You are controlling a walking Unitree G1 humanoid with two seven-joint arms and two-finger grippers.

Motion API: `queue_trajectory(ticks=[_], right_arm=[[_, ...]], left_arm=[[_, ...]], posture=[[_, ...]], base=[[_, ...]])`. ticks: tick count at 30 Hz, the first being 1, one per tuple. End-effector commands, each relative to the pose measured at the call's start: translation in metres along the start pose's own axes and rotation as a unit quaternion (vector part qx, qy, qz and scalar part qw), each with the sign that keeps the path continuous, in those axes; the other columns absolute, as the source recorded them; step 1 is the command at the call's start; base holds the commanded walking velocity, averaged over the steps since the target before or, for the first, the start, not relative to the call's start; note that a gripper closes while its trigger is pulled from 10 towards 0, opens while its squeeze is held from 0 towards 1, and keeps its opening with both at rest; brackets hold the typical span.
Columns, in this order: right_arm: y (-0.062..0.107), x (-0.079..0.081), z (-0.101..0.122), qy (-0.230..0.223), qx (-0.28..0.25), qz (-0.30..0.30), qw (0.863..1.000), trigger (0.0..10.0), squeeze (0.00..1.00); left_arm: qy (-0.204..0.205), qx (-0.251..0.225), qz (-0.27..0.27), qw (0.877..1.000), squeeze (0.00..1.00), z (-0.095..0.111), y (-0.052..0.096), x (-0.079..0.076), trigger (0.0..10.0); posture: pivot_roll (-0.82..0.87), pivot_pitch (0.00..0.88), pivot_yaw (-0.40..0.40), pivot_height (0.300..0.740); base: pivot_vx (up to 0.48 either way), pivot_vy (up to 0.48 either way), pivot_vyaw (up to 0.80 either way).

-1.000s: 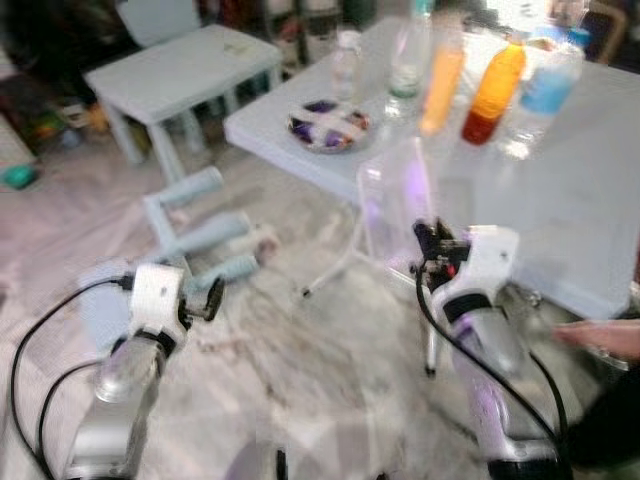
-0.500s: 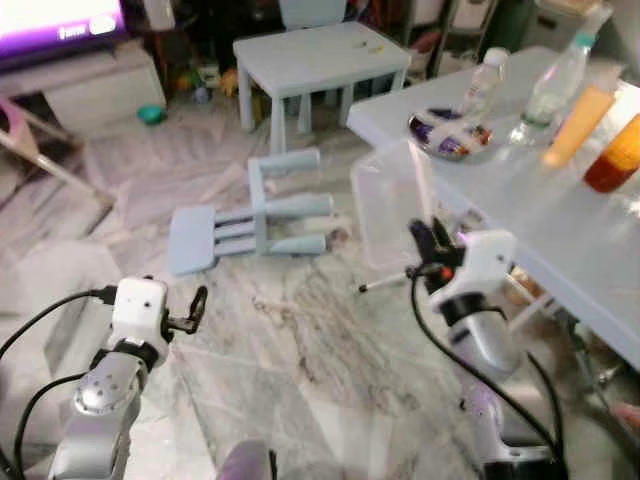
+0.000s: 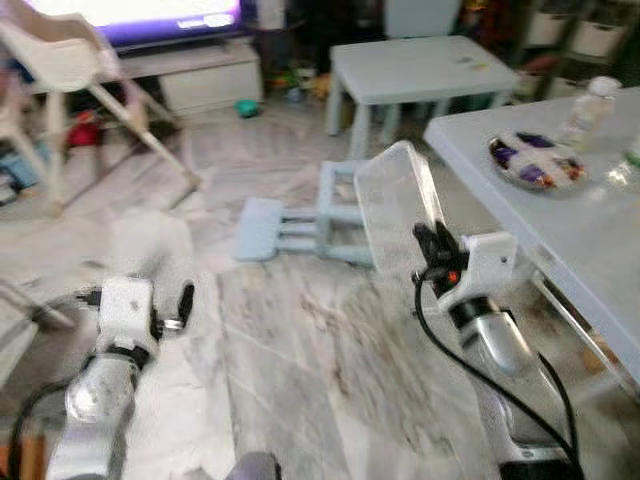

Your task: Restocking fridge

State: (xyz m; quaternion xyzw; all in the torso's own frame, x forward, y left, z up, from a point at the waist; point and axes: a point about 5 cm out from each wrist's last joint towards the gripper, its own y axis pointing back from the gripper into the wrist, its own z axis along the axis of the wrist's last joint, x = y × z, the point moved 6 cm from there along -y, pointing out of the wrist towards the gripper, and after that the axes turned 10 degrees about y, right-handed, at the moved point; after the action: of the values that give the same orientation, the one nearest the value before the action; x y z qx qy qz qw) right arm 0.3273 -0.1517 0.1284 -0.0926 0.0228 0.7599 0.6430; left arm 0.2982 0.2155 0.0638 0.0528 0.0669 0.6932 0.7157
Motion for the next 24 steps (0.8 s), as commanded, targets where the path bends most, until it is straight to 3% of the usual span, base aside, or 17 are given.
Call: queue_trajectory(ticks=[1, 7, 15, 22, 23, 24], right_arm=[[-0.001, 0.005, 0.001, -0.003, -0.003, 0.002, 1.0, 10.0, 0.0], [0.002, 0.007, 0.0, -0.004, -0.004, 0.001, 1.0, 10.0, 0.0], [-0.016, 0.01, 0.021, -0.014, -0.038, 0.019, 0.999, 10.0, 0.0], [-0.016, 0.01, 0.021, -0.014, -0.038, 0.019, 0.999, 10.0, 0.0], [-0.018, 0.011, 0.022, -0.02, -0.038, 0.022, 0.999, 10.0, 0.0], [-0.015, 0.024, 0.025, -0.024, -0.043, 0.058, 0.997, 10.0, 0.0]], left_arm=[[-0.006, 0.003, 0.002, 1.0, 0.0, -0.001, 0.001, 0.0, 10.0], [-0.008, -0.002, 0.018, 1.0, 0.0, -0.001, 0.003, 0.003, 10.0], [0.0, -0.02, 0.057, 0.998, 0.0, 0.006, 0.002, 0.014, 10.0], [0.0, -0.02, 0.057, 0.998, 0.0, 0.006, 0.002, 0.014, 10.0], [-0.002, -0.019, 0.061, 0.998, 0.0, 0.005, 0.001, 0.015, 10.0], [-0.003, -0.017, 0.065, 0.998, 0.0, 0.004, 0.002, 0.017, 10.0]], posture=[[0.06, 0.015, -0.029, 0.74], [0.07, 0.024, -0.032, 0.74], [0.07, 0.034, -0.035, 0.74], [0.07, 0.034, -0.035, 0.74], [0.07, 0.033, -0.034, 0.74], [0.06, 0.028, -0.032, 0.74]], base=[[0.0, 0.0, 0.79], [0.0, 0.0, 0.79], [0.0, 0.0, 0.79], [0.0, 0.0, 0.79], [0.0, 0.0, 0.79], [0.0, 0.0, 0.79]])
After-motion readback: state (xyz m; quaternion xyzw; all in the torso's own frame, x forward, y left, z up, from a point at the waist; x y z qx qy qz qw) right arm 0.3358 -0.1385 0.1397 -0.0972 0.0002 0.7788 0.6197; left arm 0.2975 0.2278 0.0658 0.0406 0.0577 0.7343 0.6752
